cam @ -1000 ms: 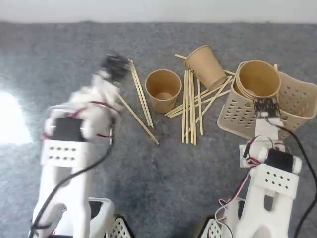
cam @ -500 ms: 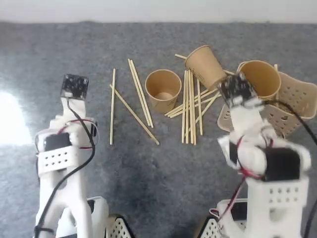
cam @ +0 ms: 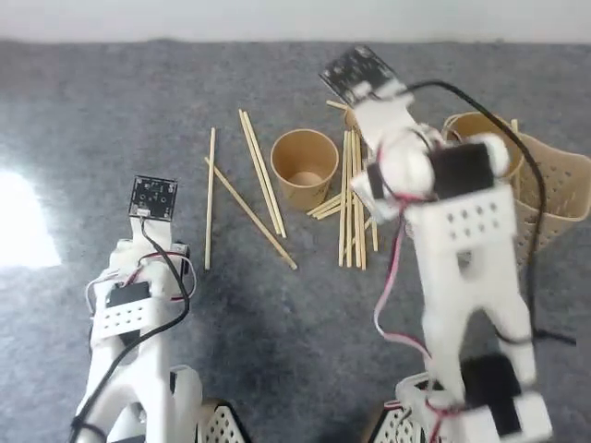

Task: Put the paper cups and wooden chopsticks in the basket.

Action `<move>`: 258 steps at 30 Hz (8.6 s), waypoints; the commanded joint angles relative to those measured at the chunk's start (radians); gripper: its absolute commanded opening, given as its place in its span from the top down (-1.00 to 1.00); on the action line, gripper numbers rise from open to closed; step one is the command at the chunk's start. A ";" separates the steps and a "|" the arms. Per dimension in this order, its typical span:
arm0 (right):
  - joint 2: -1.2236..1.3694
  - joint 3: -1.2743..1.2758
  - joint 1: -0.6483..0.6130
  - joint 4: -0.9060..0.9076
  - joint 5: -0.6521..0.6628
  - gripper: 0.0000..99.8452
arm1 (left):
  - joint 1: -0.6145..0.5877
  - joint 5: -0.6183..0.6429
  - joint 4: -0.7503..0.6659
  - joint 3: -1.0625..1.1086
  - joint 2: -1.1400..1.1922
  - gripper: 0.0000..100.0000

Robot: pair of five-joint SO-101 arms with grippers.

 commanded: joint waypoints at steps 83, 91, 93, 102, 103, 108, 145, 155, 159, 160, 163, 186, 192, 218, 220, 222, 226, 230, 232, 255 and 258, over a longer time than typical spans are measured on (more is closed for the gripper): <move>0.081 -0.356 -0.042 0.045 -0.184 0.99 | 0.023 0.006 -0.037 0.005 -0.020 0.73; -0.213 -0.325 0.220 0.042 -0.118 0.99 | 0.023 0.006 -0.037 0.007 -0.020 0.73; -0.243 -0.325 0.321 0.042 -0.071 0.99 | 0.023 0.006 -0.037 0.007 -0.020 0.73; -0.252 -0.307 0.575 0.044 0.015 0.99 | 0.023 0.006 -0.037 0.007 -0.020 0.73; -0.246 -0.290 0.582 0.044 0.025 0.99 | 0.023 0.006 -0.037 0.007 -0.020 0.73; -0.223 -0.233 0.588 0.045 0.029 0.99 | 0.023 0.005 -0.037 0.007 -0.020 0.73; -0.217 -0.184 0.625 -0.036 0.035 0.22 | 0.025 0.005 -0.038 0.013 -0.020 0.73; -0.166 -0.091 0.584 -0.186 0.032 0.22 | 0.041 0.003 -0.038 0.018 -0.020 0.73; -0.099 -0.092 0.584 -0.199 0.034 0.22 | 0.043 0.002 -0.038 0.018 -0.020 0.73; -0.091 -0.092 0.584 -0.216 0.034 0.22 | 0.043 0.002 -0.038 0.018 -0.020 0.73; -0.081 -0.092 0.582 -0.286 0.034 0.22 | 0.043 0.002 -0.038 0.018 -0.020 0.73; -0.291 0.092 0.702 0.038 0.037 0.22 | 0.044 0.006 -0.038 0.018 -0.023 0.72; -0.472 0.381 0.638 0.031 0.048 0.26 | 0.092 0.029 -0.034 0.018 -0.028 0.72; -0.957 1.355 0.472 -0.430 -0.104 0.54 | 0.299 0.157 0.617 -0.622 0.144 0.72; -0.958 1.376 0.473 -0.453 -0.104 0.54 | 0.298 0.193 0.617 -0.710 0.269 0.72; -0.958 1.409 0.473 -0.486 -0.104 0.54 | 0.295 0.212 0.620 -0.809 0.405 0.72; -0.958 1.470 0.473 -0.547 -0.103 0.54 | 0.284 0.215 0.617 -0.975 0.654 0.72; -0.963 1.494 0.472 -0.573 -0.103 0.54 | 0.238 0.215 0.617 -1.144 0.844 0.72; -0.963 1.502 0.472 -0.585 -0.104 0.54 | 0.216 0.215 0.617 -1.216 0.925 0.72; -0.966 1.524 0.472 -0.611 -0.109 0.54 | 0.226 0.209 0.741 -1.438 1.186 0.76; -0.966 1.524 0.472 -0.610 -0.109 0.54 | 0.236 0.180 0.766 -1.438 1.217 0.79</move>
